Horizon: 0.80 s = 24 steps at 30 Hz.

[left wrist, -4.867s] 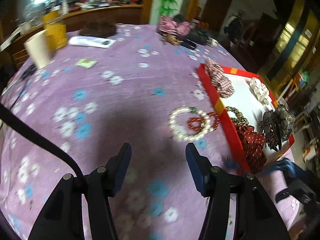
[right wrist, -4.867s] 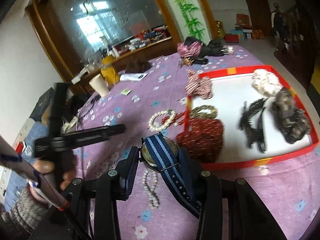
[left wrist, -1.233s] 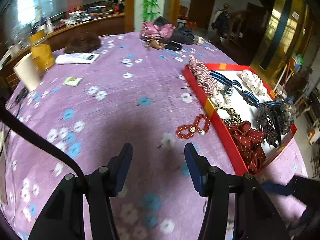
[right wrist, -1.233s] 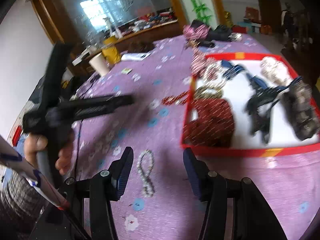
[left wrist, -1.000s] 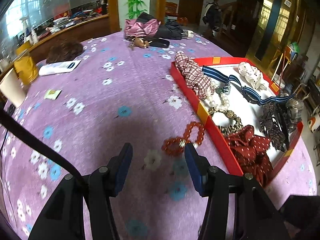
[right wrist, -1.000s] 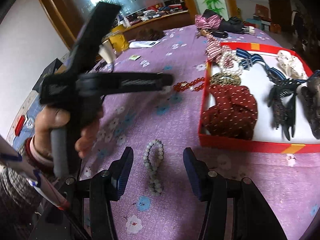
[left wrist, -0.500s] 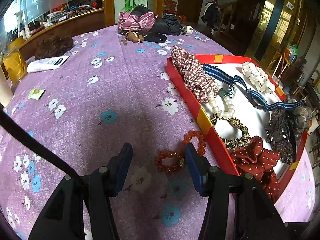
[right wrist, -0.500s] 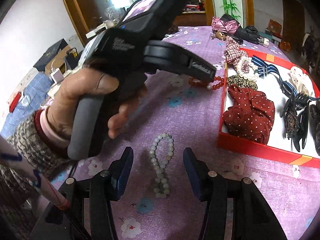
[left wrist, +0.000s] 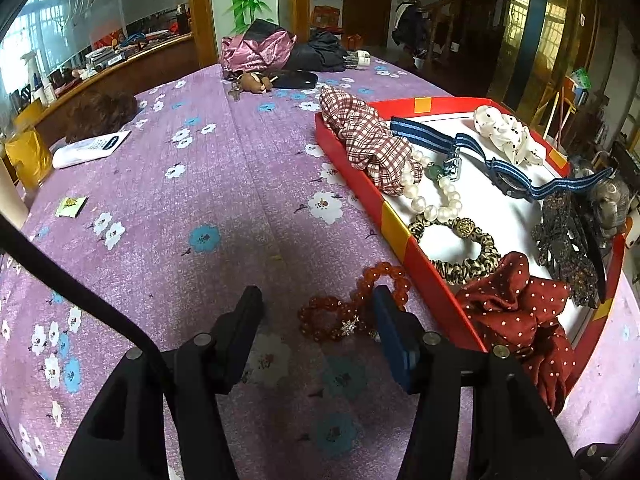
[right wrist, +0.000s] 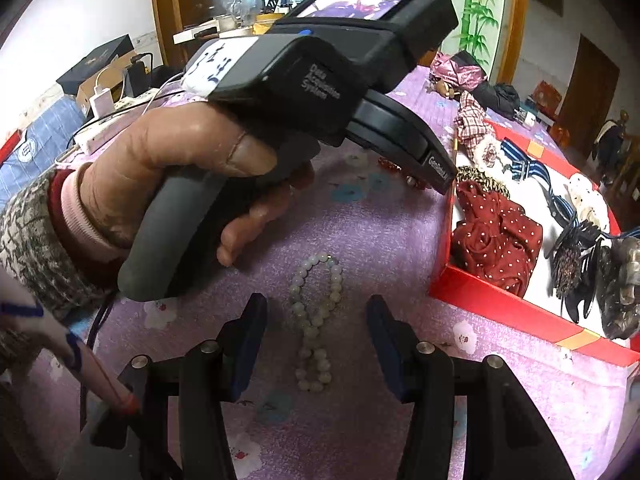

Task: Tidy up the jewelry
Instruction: 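Grasp the red-bead bracelet with the left tool while the right tool grasps the white bead bracelet, then carry both bead bracelets into the red tray and open both tools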

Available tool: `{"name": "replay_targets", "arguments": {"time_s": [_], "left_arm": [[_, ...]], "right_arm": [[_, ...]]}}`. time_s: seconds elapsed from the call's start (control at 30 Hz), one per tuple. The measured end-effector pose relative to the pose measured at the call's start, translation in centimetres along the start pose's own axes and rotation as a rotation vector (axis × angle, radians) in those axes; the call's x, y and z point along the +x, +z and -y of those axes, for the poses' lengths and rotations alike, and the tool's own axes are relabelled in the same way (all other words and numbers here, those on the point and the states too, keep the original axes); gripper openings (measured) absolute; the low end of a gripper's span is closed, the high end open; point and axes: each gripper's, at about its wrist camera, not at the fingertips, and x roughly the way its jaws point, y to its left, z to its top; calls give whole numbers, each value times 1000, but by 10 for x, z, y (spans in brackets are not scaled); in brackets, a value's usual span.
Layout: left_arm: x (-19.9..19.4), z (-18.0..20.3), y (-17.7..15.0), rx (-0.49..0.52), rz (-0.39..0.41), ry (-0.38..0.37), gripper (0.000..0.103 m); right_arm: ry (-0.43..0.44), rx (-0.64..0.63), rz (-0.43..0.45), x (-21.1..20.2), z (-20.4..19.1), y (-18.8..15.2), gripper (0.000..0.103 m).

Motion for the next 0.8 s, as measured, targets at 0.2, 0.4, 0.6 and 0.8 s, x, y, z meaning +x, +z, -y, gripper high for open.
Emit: {"name": "replay_targets", "arguments": {"time_s": [0.2, 0.4, 0.6, 0.8], "left_arm": [[-4, 6, -3, 19, 4, -44, 22], [-14, 8, -4, 17, 15, -23, 7], [-64, -12, -6, -65, 59, -53, 7], [-135, -31, -34, -114, 113, -41, 7]], "right_arm": [[7, -28, 7, 0, -5, 1, 46], [38, -42, 13, -1, -9, 0, 12], [81, 40, 14, -3, 4, 1, 6], [110, 128, 92, -35, 10, 1, 6]]}}
